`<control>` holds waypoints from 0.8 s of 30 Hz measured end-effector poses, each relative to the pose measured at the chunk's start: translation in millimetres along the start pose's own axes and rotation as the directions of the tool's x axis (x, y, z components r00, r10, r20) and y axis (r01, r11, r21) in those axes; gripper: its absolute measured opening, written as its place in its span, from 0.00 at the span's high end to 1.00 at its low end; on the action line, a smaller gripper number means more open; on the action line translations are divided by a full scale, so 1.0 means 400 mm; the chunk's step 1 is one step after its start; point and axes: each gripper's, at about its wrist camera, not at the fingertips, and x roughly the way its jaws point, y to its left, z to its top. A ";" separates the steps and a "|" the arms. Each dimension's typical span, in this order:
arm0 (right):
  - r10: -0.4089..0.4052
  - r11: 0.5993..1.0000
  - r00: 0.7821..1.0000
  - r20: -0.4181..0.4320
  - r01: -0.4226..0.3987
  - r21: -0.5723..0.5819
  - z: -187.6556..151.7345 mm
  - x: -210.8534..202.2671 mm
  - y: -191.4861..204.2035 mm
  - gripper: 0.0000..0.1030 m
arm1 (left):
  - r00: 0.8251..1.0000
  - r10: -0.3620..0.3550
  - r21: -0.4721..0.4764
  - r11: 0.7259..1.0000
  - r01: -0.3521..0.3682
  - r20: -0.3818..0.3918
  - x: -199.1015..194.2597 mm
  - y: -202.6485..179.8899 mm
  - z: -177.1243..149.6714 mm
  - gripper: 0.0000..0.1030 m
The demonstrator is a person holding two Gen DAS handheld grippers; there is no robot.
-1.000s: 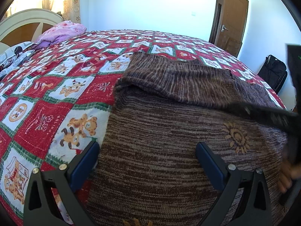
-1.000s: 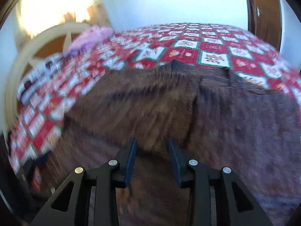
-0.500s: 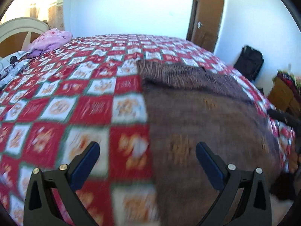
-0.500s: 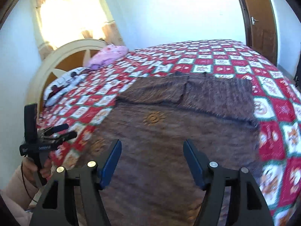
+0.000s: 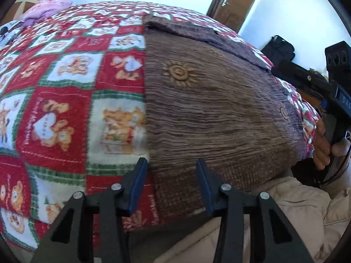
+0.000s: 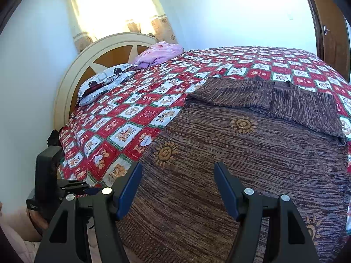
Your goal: Fold small clothes
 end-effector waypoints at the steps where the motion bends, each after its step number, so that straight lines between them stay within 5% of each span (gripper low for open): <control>1: -0.002 1.000 1.000 0.003 0.002 0.002 -0.002 -0.006 0.001 0.33 | 1.000 -0.007 0.004 1.000 0.007 -0.004 0.002 -0.006 0.001 0.54; 6: 0.008 1.000 1.000 0.007 -0.008 0.016 -0.016 -0.021 0.001 0.33 | 1.000 0.007 -0.011 1.000 -0.007 -0.005 0.003 -0.016 0.004 0.55; 8: 0.012 1.000 1.000 -0.007 -0.012 0.020 -0.025 -0.013 0.005 0.33 | 1.000 0.018 -0.047 0.999 -0.018 -0.013 0.007 -0.004 0.005 0.85; 9: 0.018 1.000 1.000 -0.017 -0.018 0.019 -0.028 -0.007 0.007 0.33 | 1.000 -0.001 -0.074 0.997 -0.001 -0.021 0.009 0.005 0.006 0.90; 17: 0.097 0.990 0.990 -0.102 -0.107 -0.096 -0.063 0.014 0.075 0.33 | 0.993 -0.115 -0.119 0.986 0.114 0.004 -0.043 -0.007 0.060 0.93; 24: 0.200 0.959 0.953 -0.228 -0.238 -0.151 -0.115 0.083 0.137 0.33 | 0.985 -0.171 -0.028 0.985 0.172 0.033 -0.053 -0.076 0.185 0.93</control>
